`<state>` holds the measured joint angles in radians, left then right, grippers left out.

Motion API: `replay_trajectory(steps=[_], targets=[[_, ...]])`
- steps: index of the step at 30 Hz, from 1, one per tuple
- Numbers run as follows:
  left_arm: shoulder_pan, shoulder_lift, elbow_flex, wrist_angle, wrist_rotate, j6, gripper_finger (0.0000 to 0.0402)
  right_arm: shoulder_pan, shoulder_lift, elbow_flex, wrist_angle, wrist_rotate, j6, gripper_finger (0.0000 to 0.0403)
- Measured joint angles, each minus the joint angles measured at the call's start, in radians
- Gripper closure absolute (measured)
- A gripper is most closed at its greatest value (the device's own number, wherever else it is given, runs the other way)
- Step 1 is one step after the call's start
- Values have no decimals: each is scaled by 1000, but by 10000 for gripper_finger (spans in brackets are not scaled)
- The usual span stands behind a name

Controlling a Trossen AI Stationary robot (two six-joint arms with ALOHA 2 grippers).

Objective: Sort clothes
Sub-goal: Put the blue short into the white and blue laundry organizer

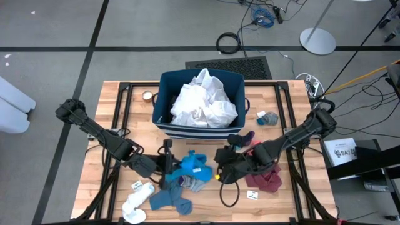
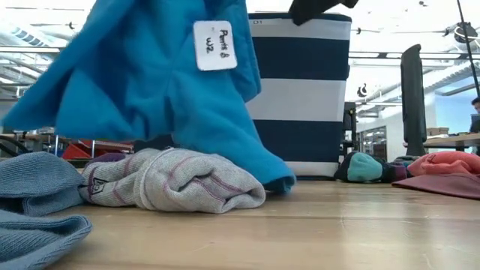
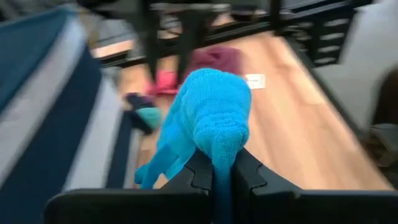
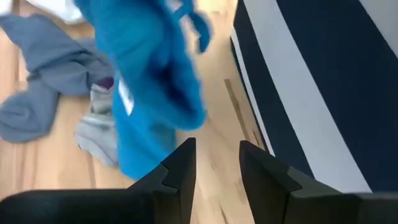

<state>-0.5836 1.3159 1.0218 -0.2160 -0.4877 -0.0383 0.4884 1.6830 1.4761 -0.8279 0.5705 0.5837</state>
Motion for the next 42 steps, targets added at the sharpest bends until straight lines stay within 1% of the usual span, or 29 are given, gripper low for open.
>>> replay_trajectory(steps=[2,7,9,11,13,17,22,33,37,42], targets=[[0,0,0,6,61,4,382,-1,9,0,54,-10,-39,295],[-11,-1,0,62,201,69,381,0,28,0,210,-110,-189,296],[-20,-1,0,87,210,82,381,0,33,0,260,-187,-238,296],[-23,-6,0,88,205,82,381,2,35,0,272,-281,-264,296],[-24,-12,0,78,198,78,380,10,35,0,272,-328,-264,296],[-26,-26,0,72,196,74,380,40,34,0,245,-340,-258,296],[-27,-37,0,74,195,73,380,51,52,0,259,-342,-258,296],[-28,-37,0,77,161,71,379,-7,142,-1,291,-342,-310,296],[-28,-37,0,75,156,71,379,-26,152,-2,300,-388,-312,296],[-28,-37,0,77,143,71,379,-32,164,-1,324,-387,-314,296]])
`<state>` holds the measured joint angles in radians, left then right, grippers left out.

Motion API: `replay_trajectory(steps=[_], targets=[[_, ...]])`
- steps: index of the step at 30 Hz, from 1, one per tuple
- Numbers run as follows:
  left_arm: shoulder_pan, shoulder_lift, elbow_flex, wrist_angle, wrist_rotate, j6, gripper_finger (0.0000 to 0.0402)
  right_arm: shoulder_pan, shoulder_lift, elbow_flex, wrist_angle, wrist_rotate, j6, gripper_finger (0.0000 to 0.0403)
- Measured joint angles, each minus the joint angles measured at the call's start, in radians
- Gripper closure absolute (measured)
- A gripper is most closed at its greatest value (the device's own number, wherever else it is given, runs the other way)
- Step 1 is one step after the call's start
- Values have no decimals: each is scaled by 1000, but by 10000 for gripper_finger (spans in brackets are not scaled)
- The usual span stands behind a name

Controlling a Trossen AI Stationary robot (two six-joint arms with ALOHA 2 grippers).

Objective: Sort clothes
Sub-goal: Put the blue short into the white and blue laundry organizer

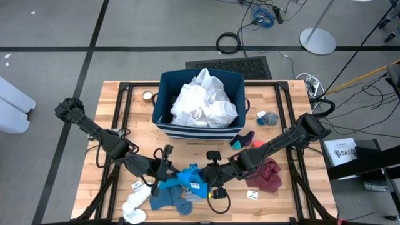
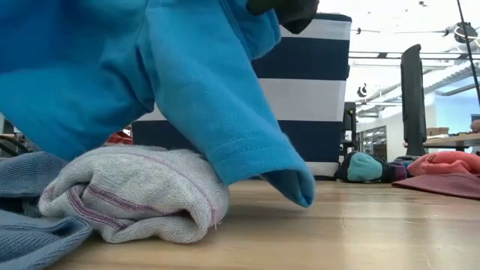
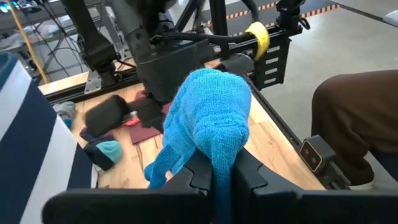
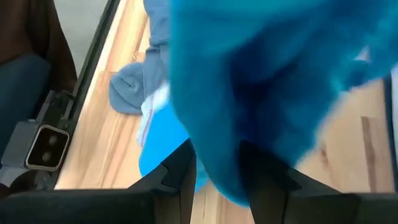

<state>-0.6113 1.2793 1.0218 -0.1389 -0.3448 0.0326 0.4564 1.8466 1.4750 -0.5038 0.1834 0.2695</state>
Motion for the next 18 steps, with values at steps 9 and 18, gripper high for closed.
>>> replay_trajectory(steps=[9,18], targets=[[0,0,0,-16,-205,-17,379,-26,72,1,-15,-51,40,296],[0,-3,0,-93,-337,-53,379,-58,72,1,84,-167,186,296]])
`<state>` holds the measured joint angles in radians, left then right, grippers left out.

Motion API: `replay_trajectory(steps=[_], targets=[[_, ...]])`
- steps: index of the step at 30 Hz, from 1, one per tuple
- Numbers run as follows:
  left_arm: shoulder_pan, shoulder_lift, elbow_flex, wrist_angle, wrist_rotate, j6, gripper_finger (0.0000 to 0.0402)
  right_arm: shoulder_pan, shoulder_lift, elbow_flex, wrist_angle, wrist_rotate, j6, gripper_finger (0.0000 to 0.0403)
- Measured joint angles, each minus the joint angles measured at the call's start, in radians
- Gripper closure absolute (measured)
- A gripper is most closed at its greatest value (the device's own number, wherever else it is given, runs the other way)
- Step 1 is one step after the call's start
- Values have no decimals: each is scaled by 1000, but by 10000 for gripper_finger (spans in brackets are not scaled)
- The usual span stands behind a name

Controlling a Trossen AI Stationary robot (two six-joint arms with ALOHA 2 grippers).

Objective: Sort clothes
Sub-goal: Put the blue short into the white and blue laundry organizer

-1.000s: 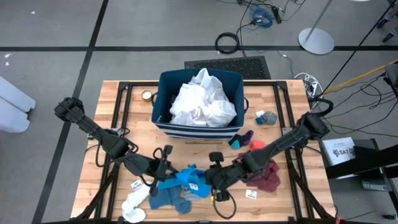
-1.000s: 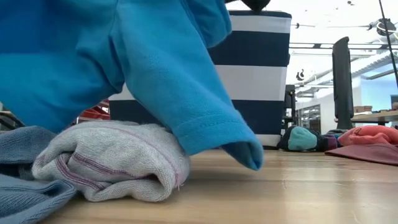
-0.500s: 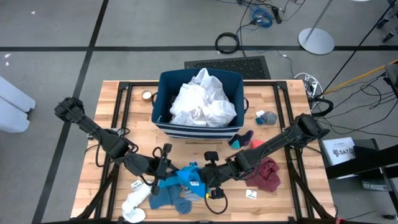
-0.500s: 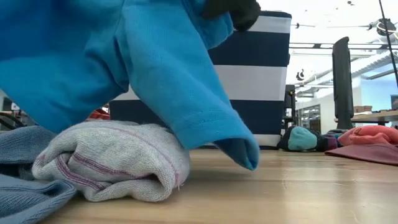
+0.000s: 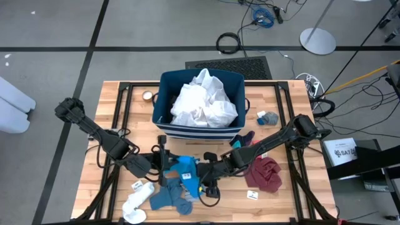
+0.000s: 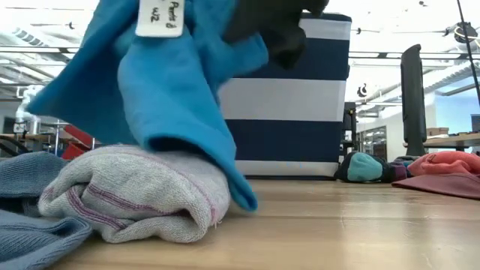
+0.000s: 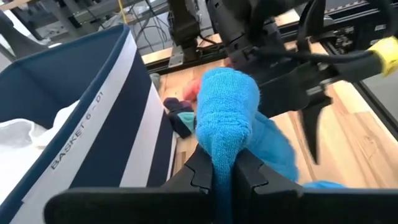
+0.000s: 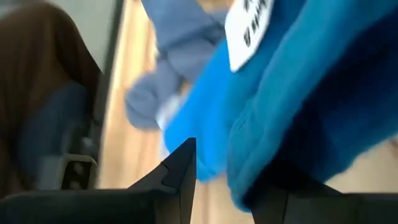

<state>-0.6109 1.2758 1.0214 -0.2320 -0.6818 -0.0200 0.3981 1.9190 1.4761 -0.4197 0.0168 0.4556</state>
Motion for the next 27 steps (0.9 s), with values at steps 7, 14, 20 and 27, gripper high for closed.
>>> replay_trajectory(steps=[7,14,20,27], targets=[[0,0,0,0,15,-1,379,-10,0,0,237,1,70,296],[0,0,0,-1,20,-2,379,-11,0,0,376,70,106,296],[0,0,0,-2,24,-2,379,-6,0,-1,402,286,143,296],[-14,0,0,-7,26,-1,379,14,0,-1,402,500,155,296]])
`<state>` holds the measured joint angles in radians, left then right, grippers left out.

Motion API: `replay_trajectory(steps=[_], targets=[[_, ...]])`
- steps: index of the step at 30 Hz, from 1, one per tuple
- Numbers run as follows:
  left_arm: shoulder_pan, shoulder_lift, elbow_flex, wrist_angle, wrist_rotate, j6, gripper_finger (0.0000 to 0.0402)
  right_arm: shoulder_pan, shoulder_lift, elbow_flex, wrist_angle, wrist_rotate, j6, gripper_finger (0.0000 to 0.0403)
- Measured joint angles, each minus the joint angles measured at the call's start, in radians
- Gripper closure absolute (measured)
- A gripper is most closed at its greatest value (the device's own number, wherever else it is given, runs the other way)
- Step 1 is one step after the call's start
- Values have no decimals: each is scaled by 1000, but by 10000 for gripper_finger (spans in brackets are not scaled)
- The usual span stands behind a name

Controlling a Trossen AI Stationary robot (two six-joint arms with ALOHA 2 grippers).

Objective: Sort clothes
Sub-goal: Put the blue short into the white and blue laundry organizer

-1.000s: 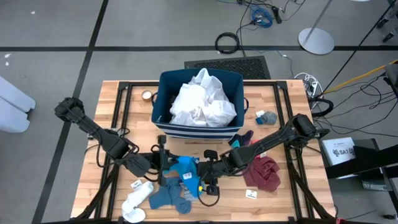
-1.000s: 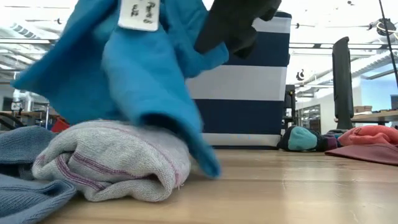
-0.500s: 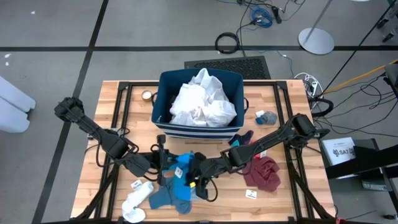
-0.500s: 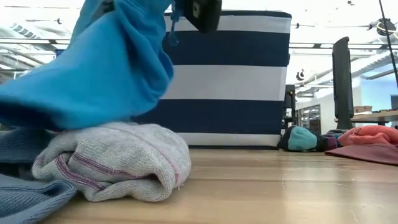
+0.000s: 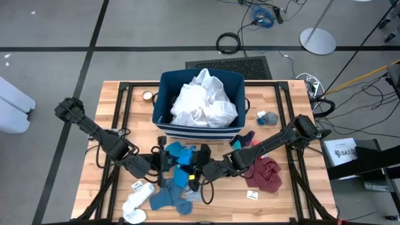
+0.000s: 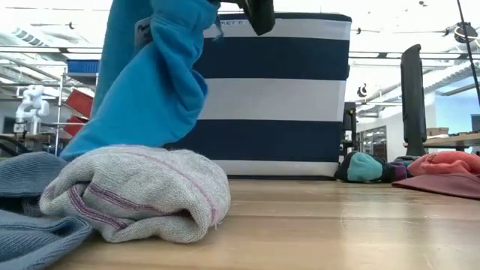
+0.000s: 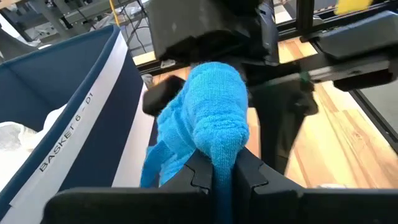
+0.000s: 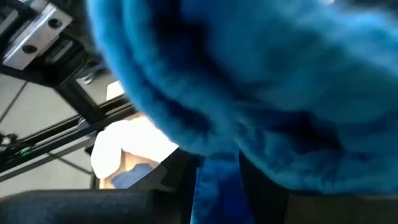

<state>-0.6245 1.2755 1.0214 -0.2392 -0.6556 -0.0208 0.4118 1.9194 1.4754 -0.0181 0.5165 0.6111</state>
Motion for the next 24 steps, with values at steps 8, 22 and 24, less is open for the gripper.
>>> replay_trajectory(steps=[8,22,24], targets=[[-9,-11,1,-6,0,0,379,19,0,0,-14,188,-18,296],[-20,-16,1,-6,2,0,379,38,0,0,-40,323,-70,396],[-20,-16,1,-6,2,0,379,38,0,0,-43,323,-72,397]])
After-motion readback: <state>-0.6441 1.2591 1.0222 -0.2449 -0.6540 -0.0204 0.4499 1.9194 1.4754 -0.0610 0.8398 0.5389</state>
